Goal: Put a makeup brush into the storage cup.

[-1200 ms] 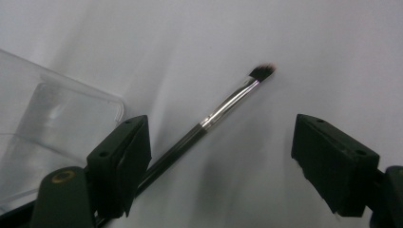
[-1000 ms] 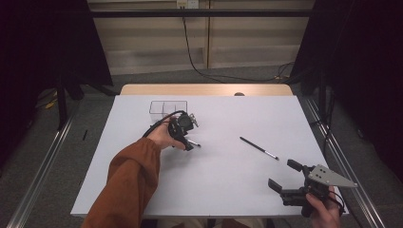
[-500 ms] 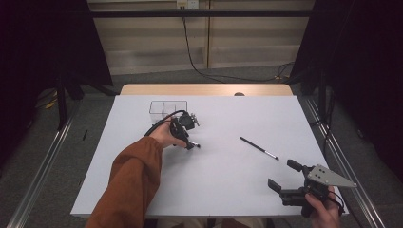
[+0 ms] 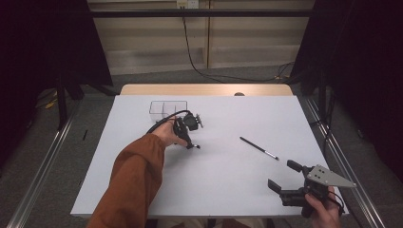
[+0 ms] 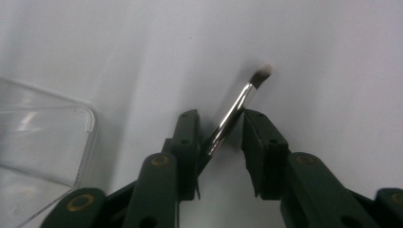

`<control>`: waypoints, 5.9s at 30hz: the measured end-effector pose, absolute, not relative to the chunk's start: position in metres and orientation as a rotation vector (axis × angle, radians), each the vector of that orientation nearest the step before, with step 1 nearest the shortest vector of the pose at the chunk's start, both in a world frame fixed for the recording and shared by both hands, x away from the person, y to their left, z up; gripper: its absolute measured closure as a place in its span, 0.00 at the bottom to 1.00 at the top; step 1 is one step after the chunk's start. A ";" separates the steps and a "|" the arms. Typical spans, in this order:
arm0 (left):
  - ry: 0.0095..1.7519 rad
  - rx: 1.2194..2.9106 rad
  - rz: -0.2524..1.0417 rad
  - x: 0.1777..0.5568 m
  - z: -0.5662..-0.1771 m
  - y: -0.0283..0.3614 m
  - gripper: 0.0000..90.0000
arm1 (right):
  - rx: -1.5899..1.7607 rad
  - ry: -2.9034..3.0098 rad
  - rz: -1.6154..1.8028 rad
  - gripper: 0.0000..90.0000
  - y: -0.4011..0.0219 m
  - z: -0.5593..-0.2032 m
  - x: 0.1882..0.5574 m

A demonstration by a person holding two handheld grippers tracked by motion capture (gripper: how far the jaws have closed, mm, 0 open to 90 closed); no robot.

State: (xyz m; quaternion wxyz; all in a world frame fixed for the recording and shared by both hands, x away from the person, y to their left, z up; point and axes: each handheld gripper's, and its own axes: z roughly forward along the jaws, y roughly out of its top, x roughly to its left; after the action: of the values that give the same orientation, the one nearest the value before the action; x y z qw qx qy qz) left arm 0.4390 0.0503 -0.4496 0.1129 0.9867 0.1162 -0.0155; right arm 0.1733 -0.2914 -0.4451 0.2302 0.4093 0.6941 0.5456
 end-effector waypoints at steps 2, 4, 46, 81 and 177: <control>0.338 2.898 -0.053 0.438 -0.450 0.049 0.82 | 1.131 1.909 1.501 0.00 -0.292 -0.445 0.173; 0.352 2.886 -0.069 0.437 -0.450 0.050 0.85 | 1.130 1.908 1.500 0.00 -0.292 -0.445 0.173; 0.608 2.616 -0.145 0.435 -0.428 0.085 0.93 | 1.136 1.902 1.499 0.00 -0.293 -0.445 0.173; 0.771 2.197 0.043 0.411 -0.396 0.129 0.93 | 1.140 1.893 1.497 0.00 -0.293 -0.444 0.172; 0.795 1.678 0.447 0.441 -0.331 0.186 0.93 | 1.142 1.897 1.514 0.00 -0.293 -0.445 0.174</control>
State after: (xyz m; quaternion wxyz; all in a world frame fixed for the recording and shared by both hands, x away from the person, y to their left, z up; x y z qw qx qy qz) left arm 0.4407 0.1862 -0.3310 0.5775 0.7172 0.3398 0.1912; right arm 0.1738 -0.2931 -0.4449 0.2278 0.4147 0.6886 0.5496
